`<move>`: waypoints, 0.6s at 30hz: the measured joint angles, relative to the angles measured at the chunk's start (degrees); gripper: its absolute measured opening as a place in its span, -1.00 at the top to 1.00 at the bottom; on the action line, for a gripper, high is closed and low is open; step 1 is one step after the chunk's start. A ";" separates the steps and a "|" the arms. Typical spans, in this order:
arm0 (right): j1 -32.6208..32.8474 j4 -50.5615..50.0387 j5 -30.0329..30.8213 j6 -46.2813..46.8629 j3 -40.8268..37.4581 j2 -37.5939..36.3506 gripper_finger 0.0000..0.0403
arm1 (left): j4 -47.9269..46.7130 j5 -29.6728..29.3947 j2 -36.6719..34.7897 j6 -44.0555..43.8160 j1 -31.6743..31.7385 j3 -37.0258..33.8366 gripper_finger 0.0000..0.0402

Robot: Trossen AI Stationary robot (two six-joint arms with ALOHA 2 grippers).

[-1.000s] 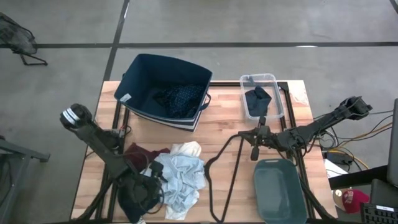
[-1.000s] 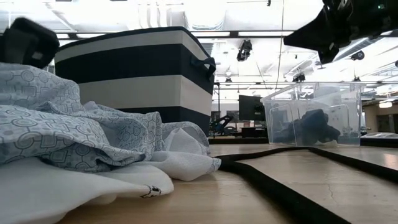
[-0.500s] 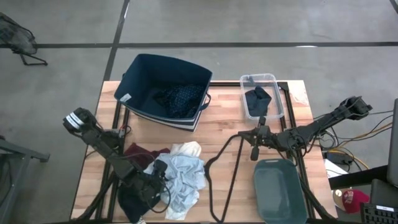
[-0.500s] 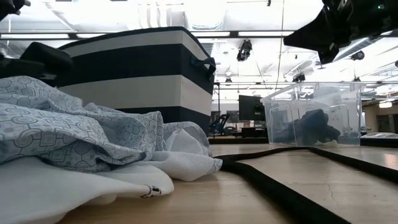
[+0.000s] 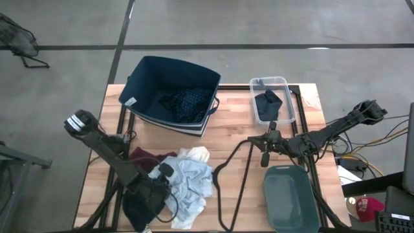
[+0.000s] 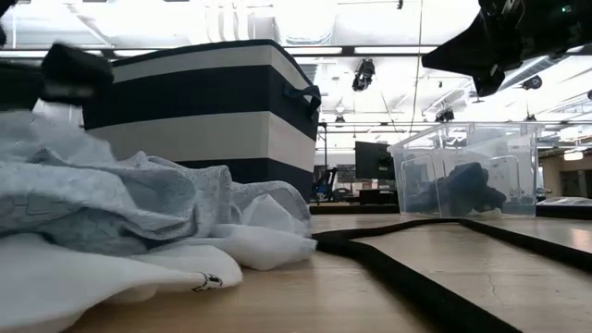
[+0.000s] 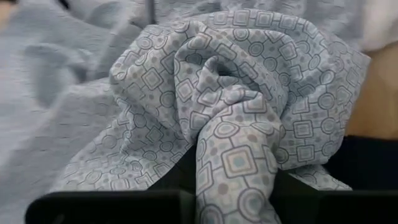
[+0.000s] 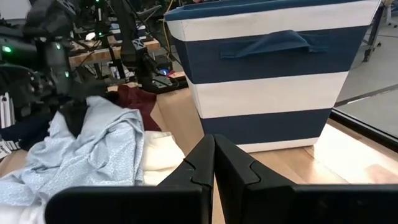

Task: Pick & Place Cloths
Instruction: Put the white polo shirt into the blue bin

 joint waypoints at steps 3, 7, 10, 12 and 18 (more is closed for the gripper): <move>0.00 0.01 0.00 0.00 0.00 0.00 0.96 | -8.12 -4.39 -2.10 0.53 0.02 4.22 0.72; 0.00 -0.07 0.00 0.00 -0.22 0.00 0.96 | -19.06 -9.90 -4.50 1.63 0.04 10.54 0.72; 0.00 -0.10 0.00 -0.01 -0.28 0.02 0.96 | -25.04 -15.21 -6.32 3.09 0.02 15.23 0.72; 0.00 -0.10 0.00 -0.13 -0.28 0.02 0.96 | -28.84 -18.84 -7.18 4.36 0.11 18.44 0.72; 0.00 -0.08 0.00 -0.39 -0.28 0.02 0.96 | -36.61 -28.69 -8.05 10.29 2.64 28.35 0.72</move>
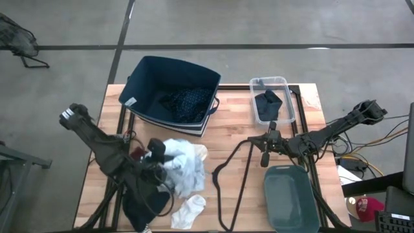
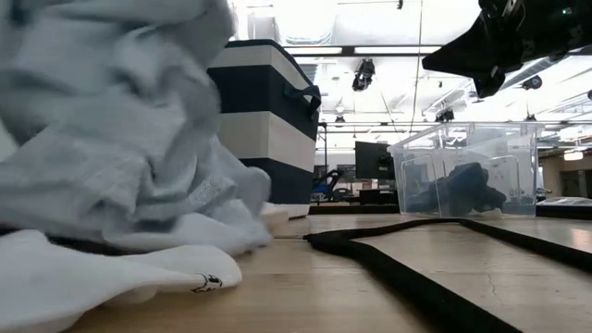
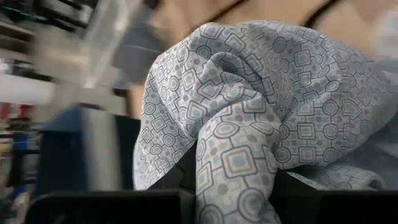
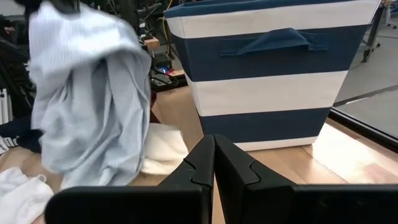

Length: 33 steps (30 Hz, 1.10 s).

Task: Pick & Place Cloths
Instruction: Put the white polo shirt into the blue bin

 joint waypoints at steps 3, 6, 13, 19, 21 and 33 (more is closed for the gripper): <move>-0.02 0.02 0.00 0.00 0.00 0.00 0.96 | -0.81 -0.84 0.01 3.89 2.25 4.70 0.72; -0.02 0.02 0.00 -0.02 0.00 0.00 0.96 | -1.03 -2.94 0.01 8.51 4.86 8.38 0.72; -0.02 0.02 0.00 -0.04 0.00 0.00 0.96 | -0.90 -12.16 0.01 20.23 15.14 15.13 0.72; -0.02 0.02 0.02 -0.68 0.00 0.00 0.96 | 3.59 -23.32 0.01 33.69 25.53 16.52 0.72; -0.02 0.02 0.02 -0.90 0.00 0.00 0.96 | 6.33 -23.36 0.03 38.22 28.83 16.40 0.72; 0.00 0.04 0.10 -1.11 0.00 0.02 0.96 | 42.60 -23.28 2.51 74.72 48.94 16.34 0.72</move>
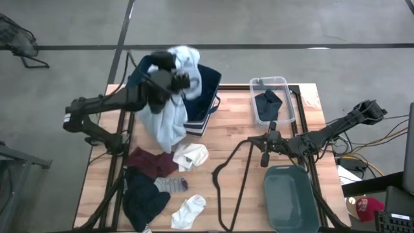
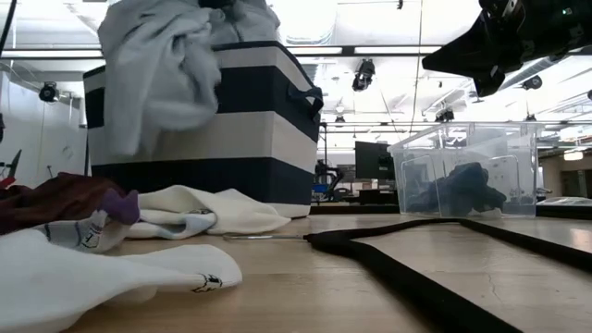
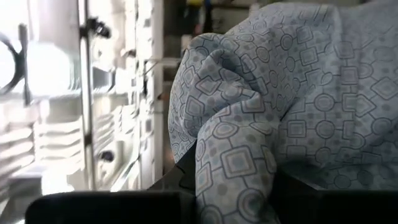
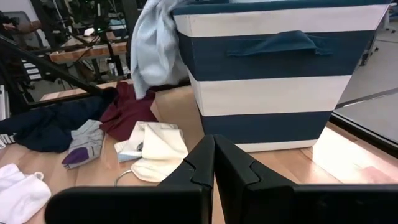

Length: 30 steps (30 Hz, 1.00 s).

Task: Pick & Place Cloths
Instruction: Put the white polo shirt into the blue bin

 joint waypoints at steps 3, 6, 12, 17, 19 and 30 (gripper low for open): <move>0.00 -0.04 0.01 -0.03 0.00 0.00 0.96 | 7.71 2.46 0.46 4.92 3.80 0.00 0.72; 0.00 -0.11 0.01 -1.15 0.00 0.00 0.96 | 11.67 7.99 0.61 4.22 6.72 0.00 0.72; 0.00 -0.10 0.01 -1.53 0.00 0.00 0.96 | 18.04 18.55 0.95 4.87 13.13 -0.02 0.67; 0.00 -0.11 0.01 -1.53 0.00 0.00 0.96 | 21.91 16.30 1.29 -0.14 17.43 0.00 0.66; 0.00 -0.17 0.01 -1.53 0.00 0.00 0.96 | 14.11 15.40 0.70 -7.12 17.54 0.00 0.66; -0.02 -0.26 -0.01 -1.85 -0.02 0.00 0.96 | -36.61 27.25 -0.05 -42.08 16.89 -0.11 0.65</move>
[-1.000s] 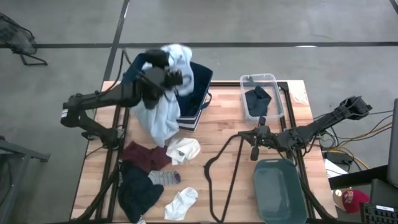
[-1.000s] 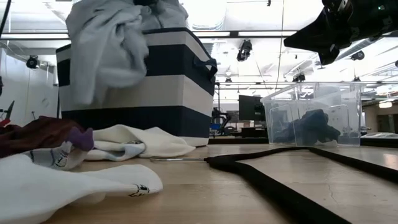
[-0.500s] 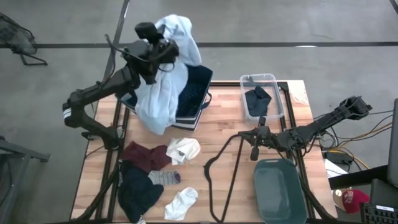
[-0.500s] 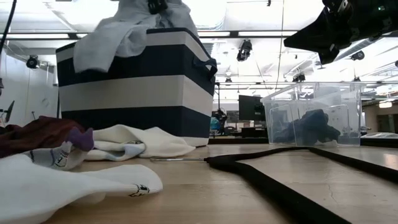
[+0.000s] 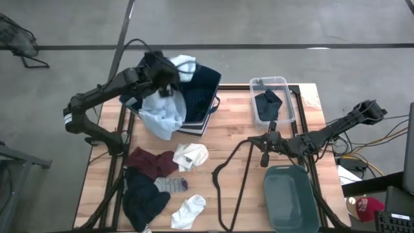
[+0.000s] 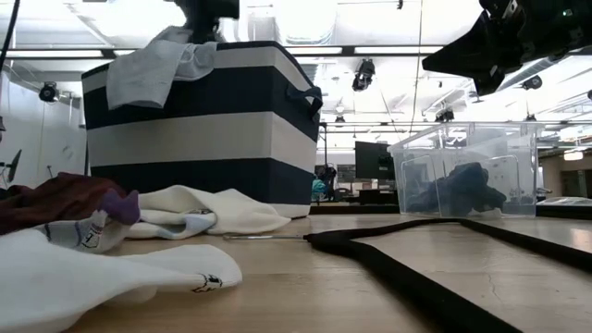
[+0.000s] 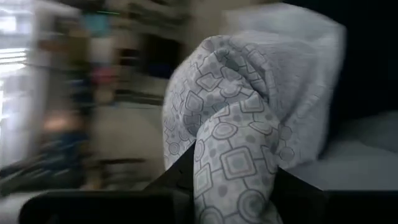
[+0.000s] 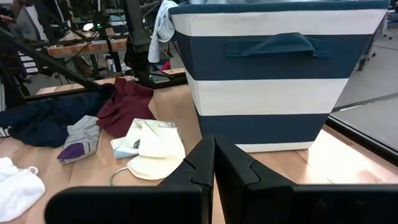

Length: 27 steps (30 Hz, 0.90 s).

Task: Pick & Place Cloths
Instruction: Put the white polo shirt into the blue bin

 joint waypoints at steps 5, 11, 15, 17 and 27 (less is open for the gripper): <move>0.00 0.02 0.00 0.41 0.00 0.00 0.96 | -15.47 17.75 0.15 -6.88 0.00 -0.05 0.65; 0.00 0.07 0.00 0.58 0.00 0.00 0.96 | -15.17 16.48 0.21 -13.77 0.02 -0.11 0.56; 0.03 0.07 -0.02 0.58 0.00 0.53 0.96 | -15.14 15.74 0.22 -13.78 0.00 -0.11 0.26; 0.03 0.11 -0.02 0.54 0.00 1.12 0.96 | -14.66 14.91 0.22 -12.97 -0.10 -0.11 0.07; 0.02 0.31 -0.02 0.37 0.00 6.31 0.96 | -12.09 7.10 -1.66 -9.75 -5.05 -0.11 -0.56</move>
